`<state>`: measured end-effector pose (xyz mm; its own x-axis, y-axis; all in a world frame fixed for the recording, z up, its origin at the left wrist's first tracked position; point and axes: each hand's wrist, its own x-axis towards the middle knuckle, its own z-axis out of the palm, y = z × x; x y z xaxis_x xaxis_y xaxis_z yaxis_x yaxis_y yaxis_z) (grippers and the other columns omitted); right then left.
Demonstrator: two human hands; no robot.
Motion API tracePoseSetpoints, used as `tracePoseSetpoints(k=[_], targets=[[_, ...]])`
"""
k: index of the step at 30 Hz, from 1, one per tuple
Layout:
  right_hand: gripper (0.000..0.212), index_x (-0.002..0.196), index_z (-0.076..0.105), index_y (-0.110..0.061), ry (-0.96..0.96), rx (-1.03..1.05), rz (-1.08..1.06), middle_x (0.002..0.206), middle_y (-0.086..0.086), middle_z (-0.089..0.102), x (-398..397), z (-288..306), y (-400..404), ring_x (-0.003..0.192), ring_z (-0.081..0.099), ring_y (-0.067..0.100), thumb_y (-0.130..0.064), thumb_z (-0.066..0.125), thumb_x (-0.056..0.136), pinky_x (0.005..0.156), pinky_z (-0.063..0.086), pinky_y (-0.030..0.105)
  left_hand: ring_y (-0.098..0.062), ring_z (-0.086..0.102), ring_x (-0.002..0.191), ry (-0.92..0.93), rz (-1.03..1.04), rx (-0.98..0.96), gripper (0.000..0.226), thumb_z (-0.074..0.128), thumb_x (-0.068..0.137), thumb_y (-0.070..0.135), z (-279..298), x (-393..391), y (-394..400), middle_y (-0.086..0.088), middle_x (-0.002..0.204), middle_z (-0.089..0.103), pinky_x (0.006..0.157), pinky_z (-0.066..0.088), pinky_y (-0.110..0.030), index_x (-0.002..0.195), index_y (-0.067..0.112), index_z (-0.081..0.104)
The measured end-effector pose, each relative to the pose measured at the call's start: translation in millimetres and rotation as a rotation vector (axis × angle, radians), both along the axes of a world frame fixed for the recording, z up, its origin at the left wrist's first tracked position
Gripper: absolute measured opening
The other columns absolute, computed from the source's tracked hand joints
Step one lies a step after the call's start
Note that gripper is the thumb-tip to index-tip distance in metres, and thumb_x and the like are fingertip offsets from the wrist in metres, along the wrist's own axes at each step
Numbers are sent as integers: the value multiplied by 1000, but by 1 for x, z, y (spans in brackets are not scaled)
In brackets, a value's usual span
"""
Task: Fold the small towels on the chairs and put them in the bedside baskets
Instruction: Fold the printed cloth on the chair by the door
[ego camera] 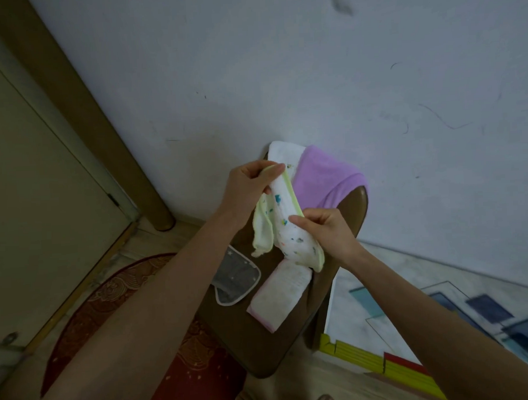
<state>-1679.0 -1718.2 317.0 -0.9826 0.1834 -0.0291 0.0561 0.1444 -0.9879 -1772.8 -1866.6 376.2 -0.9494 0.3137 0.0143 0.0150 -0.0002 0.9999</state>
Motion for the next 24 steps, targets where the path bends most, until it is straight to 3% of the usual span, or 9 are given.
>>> tracePoseSetpoints(k=[3, 8, 12, 17, 20, 24], targets=[[18, 91, 77, -9, -95, -47, 24, 90, 8, 76, 2, -4, 7, 82, 71, 20, -23, 66, 91, 75, 56, 29, -10, 49, 59, -64, 83, 67, 10, 70, 87, 23, 0, -4, 0, 3, 63, 57, 64, 45, -27, 79, 18, 72], [22, 95, 77, -5, -171, -21, 17, 93, 6, 76, 2, -11, 22, 89, 72, 23, -25, 67, 90, 83, 56, 31, -6, 50, 69, -148, 244, 141, 9, 66, 91, 28, -6, -8, 0, 3, 75, 56, 65, 48, -18, 86, 21, 70], [15, 87, 77, -4, -174, -40, -155, 85, 8, 76, 5, -14, 38, 76, 70, 15, -19, 73, 85, 73, 55, 29, -4, 52, 74, -237, 321, 209, 9, 65, 92, 25, -16, -11, -3, 2, 82, 57, 65, 49, -12, 91, 16, 67], [13, 73, 74, -7, -118, -149, -428, 70, 4, 69, 12, -12, 60, 60, 60, 10, -17, 80, 78, 56, 47, 21, -6, 54, 72, -306, 356, 116, 16, 66, 91, 24, -44, -9, -5, 2, 81, 59, 57, 50, -11, 100, 11, 66], [15, 76, 74, -3, -143, -49, -523, 71, 5, 66, 21, -20, 77, 62, 56, 10, -16, 80, 77, 58, 46, 21, -5, 55, 76, -354, 327, 73, 16, 64, 92, 20, -65, -4, 4, 4, 85, 58, 57, 52, -10, 105, 11, 64], [19, 90, 73, 4, -271, 191, -451, 87, 9, 67, 55, -42, 103, 75, 56, 14, -15, 69, 88, 62, 41, 13, -7, 55, 82, -397, 210, -4, 16, 63, 93, 20, -91, 3, 31, 2, 88, 56, 57, 53, -10, 104, 9, 62]])
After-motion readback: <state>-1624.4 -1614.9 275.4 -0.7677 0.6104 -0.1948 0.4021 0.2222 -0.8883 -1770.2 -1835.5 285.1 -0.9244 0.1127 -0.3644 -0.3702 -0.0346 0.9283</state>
